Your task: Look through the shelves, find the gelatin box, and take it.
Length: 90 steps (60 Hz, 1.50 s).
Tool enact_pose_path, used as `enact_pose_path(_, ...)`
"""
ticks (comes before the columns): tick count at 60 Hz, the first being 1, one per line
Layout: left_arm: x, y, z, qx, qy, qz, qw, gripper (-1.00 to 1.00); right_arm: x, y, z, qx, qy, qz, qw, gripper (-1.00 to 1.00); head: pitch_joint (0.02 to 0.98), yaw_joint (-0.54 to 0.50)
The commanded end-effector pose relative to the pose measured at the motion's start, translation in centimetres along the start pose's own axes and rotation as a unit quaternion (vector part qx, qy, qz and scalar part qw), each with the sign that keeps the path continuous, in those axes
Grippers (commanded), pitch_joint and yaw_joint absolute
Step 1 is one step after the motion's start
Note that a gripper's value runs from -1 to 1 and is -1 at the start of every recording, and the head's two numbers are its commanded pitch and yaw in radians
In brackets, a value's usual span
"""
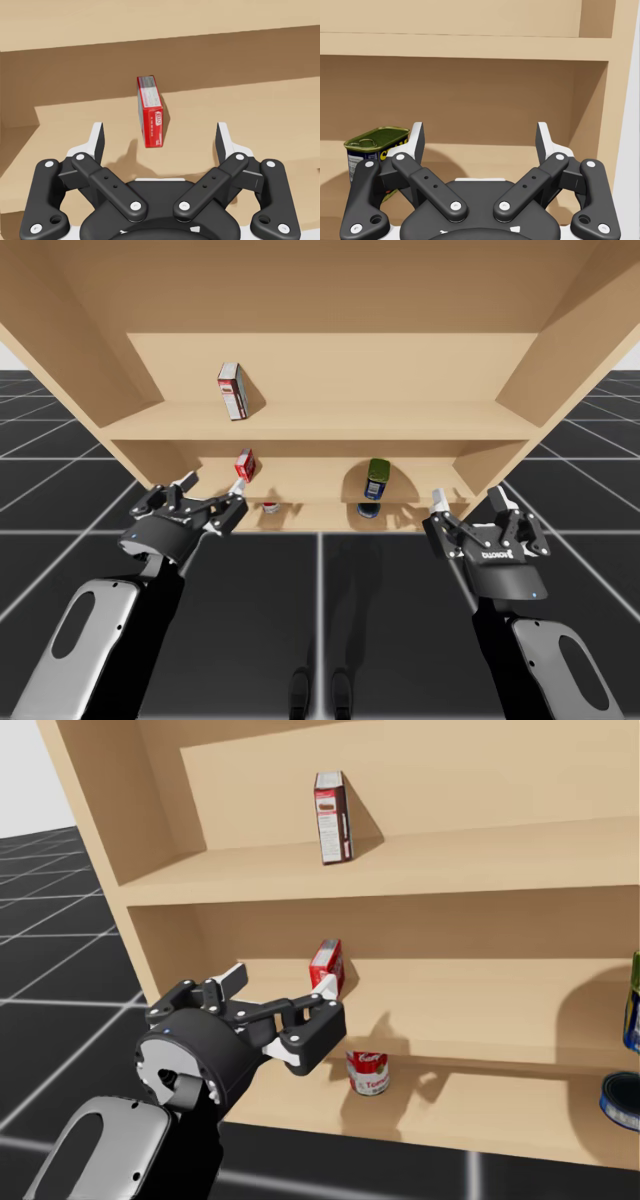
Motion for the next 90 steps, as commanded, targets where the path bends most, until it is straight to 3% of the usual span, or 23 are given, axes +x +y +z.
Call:
enact_pose_path(1,-0.6,-0.4,-2.9,0.007,0.016,0.004,0.9998,-1.00,0.0,0.0,0.1,-0.001,0.000,0.001,1.0000,-1.00,0.523,0.31)
enact_pose_path(10,-1.6,-0.2,-5.1,0.007,0.025,0.015,0.9995,-1.00,0.0,-0.1,0.1,-0.002,-0.001,0.002,1.0000,-1.00,0.518,0.30)
enact_pose_path(12,-1.9,-0.1,-5.7,0.012,0.020,0.002,0.9997,-1.00,0.0,-0.1,0.1,-0.003,-0.002,0.002,1.0000,-1.00,0.517,0.30)
enact_pose_path(20,-2.4,0.1,-7.1,0.016,0.027,0.012,0.9994,-1.00,0.1,-0.3,0.2,-0.007,-0.005,0.007,0.9999,-1.00,0.521,0.30)
enact_pose_path(35,-3.1,0.5,-10.4,0.032,0.041,0.014,0.9985,-1.00,0.2,-0.5,0.2,-0.010,-0.007,0.010,0.9999,-1.00,0.519,0.29)
enact_pose_path(48,-3.9,0.8,-11.4,0.035,0.046,0.019,0.9981,-1.00,0.3,-0.7,0.2,-0.013,-0.008,0.013,0.9998,-1.00,0.517,0.28)
enact_pose_path(53,-4.0,0.7,-11.4,0.033,0.046,0.019,0.9982,-0.77,0.3,-0.7,0.2,-0.014,-0.007,0.013,0.9998,-1.00,0.517,0.28)
enact_pose_path(54,-4.1,0.7,-11.4,0.030,0.046,0.022,0.9983,-0.49,0.3,-0.7,0.2,-0.014,-0.007,0.013,0.9998,-1.00,0.517,0.28)
enact_pose_path(55,-4.1,0.6,-11.4,0.029,0.046,0.021,0.9983,-0.38,0.3,-0.7,0.2,-0.014,-0.007,0.013,0.9998,-1.00,0.517,0.28)
enact_pose_path(57,-4.3,0.6,-11.4,0.031,0.046,0.013,0.9984,0.71,0.3,-0.8,0.2,-0.014,-0.007,0.013,0.9998,-1.00,0.514,0.28)
enact_pose_path(59,-4.3,0.5,-11.4,0.028,0.046,0.012,0.9985,0.91,0.3,-0.8,0.2,-0.014,-0.007,0.014,0.9998,-1.00,0.514,0.29)
enact_pose_path(62,-4.3,0.4,-11.1,0.024,0.042,0.007,0.9988,1.00,0.3,-0.8,0.2,-0.015,-0.007,0.014,0.9998,-1.00,0.512,0.28)
enact_pose_path(81,-2.0,0.1,-6.6,0.008,0.019,-0.020,0.9996,1.00,0.3,-0.9,0.2,-0.018,-0.005,0.014,0.9997,-1.00,0.511,0.28)
enact_pose_path(90,-1.2,0.6,-3.6,0.002,0.017,-0.020,0.9996,1.00,0.2,-1.0,0.2,-0.018,-0.004,0.014,0.9997,-1.00,0.511,0.28)
